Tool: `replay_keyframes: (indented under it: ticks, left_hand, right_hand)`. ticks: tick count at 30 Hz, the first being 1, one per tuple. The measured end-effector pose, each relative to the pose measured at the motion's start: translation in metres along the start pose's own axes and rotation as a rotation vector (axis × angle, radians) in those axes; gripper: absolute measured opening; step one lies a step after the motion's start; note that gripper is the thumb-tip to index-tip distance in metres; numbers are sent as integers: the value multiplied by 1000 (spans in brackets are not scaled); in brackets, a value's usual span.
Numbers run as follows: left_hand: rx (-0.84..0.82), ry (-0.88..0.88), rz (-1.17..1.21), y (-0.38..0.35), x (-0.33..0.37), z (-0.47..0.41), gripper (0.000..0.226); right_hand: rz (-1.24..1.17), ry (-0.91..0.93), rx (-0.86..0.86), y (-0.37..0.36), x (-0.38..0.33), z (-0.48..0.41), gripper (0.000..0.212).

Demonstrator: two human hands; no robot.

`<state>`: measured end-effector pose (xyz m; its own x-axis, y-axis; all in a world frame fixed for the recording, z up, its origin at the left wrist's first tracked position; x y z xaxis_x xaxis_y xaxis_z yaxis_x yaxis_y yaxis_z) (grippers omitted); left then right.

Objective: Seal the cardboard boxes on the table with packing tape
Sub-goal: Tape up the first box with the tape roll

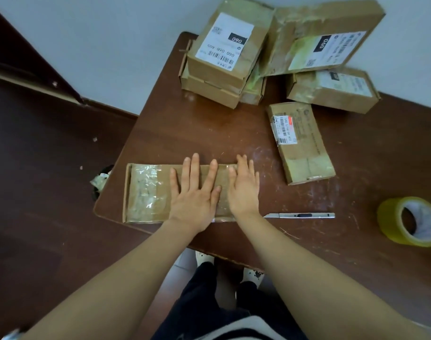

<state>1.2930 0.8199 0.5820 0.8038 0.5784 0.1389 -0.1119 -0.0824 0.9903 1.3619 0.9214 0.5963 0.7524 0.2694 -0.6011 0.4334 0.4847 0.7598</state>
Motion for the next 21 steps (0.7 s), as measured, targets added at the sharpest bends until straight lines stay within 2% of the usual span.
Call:
replay_keyframes:
  ticks: [5,11,21]
  left_hand:
    - [-20,0,25,2,-1,-1,56]
    - [-37,9,32,1,0,-1,57]
    - [-82,7,51,-2,-1,-1,56]
  right_hand:
    - [28,48,-37,3,-3,-5,43]
    - [-14,47,-77,0,3,38,58]
    - [52,122,-60,1,23,60,52]
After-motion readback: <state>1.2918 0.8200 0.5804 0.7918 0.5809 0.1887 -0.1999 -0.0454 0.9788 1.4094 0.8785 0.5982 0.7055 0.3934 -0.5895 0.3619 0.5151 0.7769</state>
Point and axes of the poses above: each hand's wrist, its own z-axis away from the middle knuckle, its own y-axis out of the back of the hand, x = y × z, the point moved 1 cm from there along -z, towards the middle knuckle, and after that the axes turned 4 degrees about x, right-handed, at the moved point
